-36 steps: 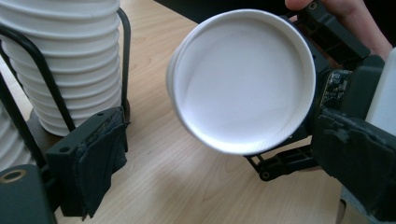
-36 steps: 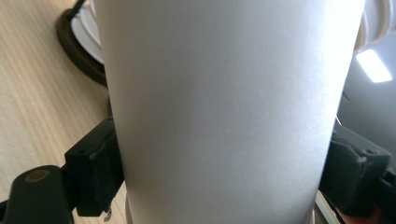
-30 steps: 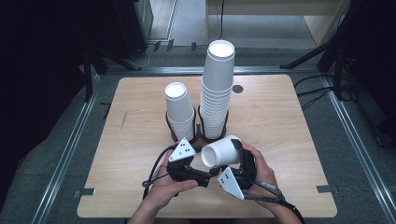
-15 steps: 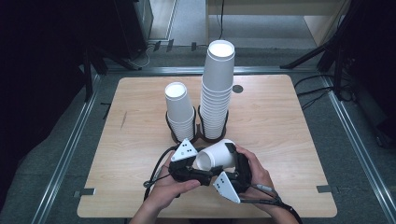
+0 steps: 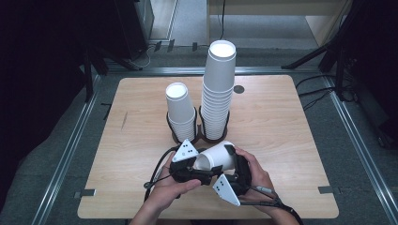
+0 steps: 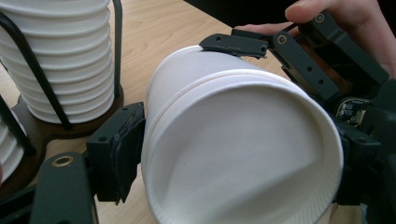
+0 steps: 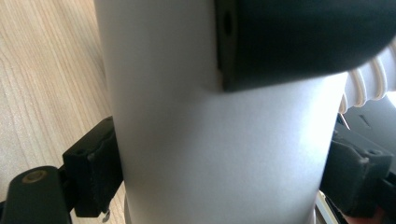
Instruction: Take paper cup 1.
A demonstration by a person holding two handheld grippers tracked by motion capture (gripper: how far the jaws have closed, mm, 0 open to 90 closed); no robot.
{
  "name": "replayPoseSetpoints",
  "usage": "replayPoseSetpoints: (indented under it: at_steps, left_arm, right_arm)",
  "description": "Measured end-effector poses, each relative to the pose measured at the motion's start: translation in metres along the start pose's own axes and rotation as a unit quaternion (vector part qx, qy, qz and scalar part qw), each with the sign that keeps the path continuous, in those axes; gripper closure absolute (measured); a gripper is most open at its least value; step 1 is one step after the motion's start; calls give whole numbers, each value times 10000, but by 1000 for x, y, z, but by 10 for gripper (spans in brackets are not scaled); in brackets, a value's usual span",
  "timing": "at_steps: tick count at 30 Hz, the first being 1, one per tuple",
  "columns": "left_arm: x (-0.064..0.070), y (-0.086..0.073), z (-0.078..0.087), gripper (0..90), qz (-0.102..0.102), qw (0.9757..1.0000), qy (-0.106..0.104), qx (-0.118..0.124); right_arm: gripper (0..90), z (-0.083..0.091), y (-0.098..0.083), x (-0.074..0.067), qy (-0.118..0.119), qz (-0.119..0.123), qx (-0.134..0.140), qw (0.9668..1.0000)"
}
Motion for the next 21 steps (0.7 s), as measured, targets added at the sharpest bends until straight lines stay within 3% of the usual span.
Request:
replayPoseSetpoints:
  at_steps: [7, 9, 11, 13, 16, 21]
  left_arm:
    - [-2, -1, 0, 218, 56, 10000, -33, 66]
    - [-3, 0, 2, 223, 68, 9999, -75, 111]
    - [-3, 0, 3, 226, 62, 9998, -74, 151]
    - [-5, 1, 4, 229, 32, 9998, 53, 189]
    - [-8, 1, 5, 232, 44, 9997, 86, 240]
    - [-11, 3, 6, 234, 83, 9994, 122, 316]
  right_arm:
    - [111, -1, -1, -1, -44, 7, -43, 10000]
    - [99, 0, 1, -3, 38, -330, 73, 9994]
    - [96, 1, 2, -2, 40, -367, 122, 9992]
    - [91, 2, 4, -2, 23, -409, 162, 9990]
    - [24, 2, 8, -1, -18, -411, 200, 9990]
    - [5, 4, 9, -3, 70, -359, 192, 9991]
Point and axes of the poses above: each handheld gripper's, and its own axes: z roughly backward along the jaws, y roughly out of its top, x roughly to its right, the point moved 9 cm from there along -z, roughly forward along the jaws, and after that the axes turned 6 degrees about z, right-handed, at the moved point
